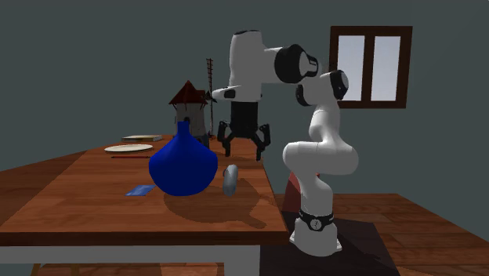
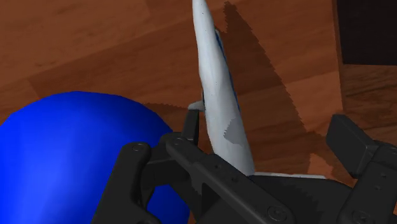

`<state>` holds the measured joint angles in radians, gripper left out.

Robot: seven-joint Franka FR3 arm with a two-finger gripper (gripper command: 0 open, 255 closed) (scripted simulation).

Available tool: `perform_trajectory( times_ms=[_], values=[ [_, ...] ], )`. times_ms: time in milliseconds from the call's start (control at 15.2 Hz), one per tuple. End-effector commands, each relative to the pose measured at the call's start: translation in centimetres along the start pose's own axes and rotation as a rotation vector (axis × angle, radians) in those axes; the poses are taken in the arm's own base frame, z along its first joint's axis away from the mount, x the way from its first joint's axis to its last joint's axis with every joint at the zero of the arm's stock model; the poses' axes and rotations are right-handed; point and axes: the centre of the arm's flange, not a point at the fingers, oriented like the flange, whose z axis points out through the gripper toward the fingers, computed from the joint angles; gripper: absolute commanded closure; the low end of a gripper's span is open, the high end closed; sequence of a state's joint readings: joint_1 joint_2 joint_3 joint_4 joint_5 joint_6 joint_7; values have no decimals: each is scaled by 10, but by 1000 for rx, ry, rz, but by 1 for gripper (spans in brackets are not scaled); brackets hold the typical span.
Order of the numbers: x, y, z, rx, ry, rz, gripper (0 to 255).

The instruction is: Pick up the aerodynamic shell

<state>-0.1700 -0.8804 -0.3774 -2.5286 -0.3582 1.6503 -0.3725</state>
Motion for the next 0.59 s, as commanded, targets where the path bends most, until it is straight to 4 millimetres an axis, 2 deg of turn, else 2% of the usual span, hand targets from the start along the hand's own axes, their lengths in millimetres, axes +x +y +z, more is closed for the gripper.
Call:
perform_trajectory(
  times_ms=[0, 66, 528],
  values=[
    [-8, 22, 10, -5, -8, 4, 0],
    [-11, 32, 14, -7, -11, 6, 0],
    [-9, 30, 51, -7, -11, 6, 0]
  ],
)
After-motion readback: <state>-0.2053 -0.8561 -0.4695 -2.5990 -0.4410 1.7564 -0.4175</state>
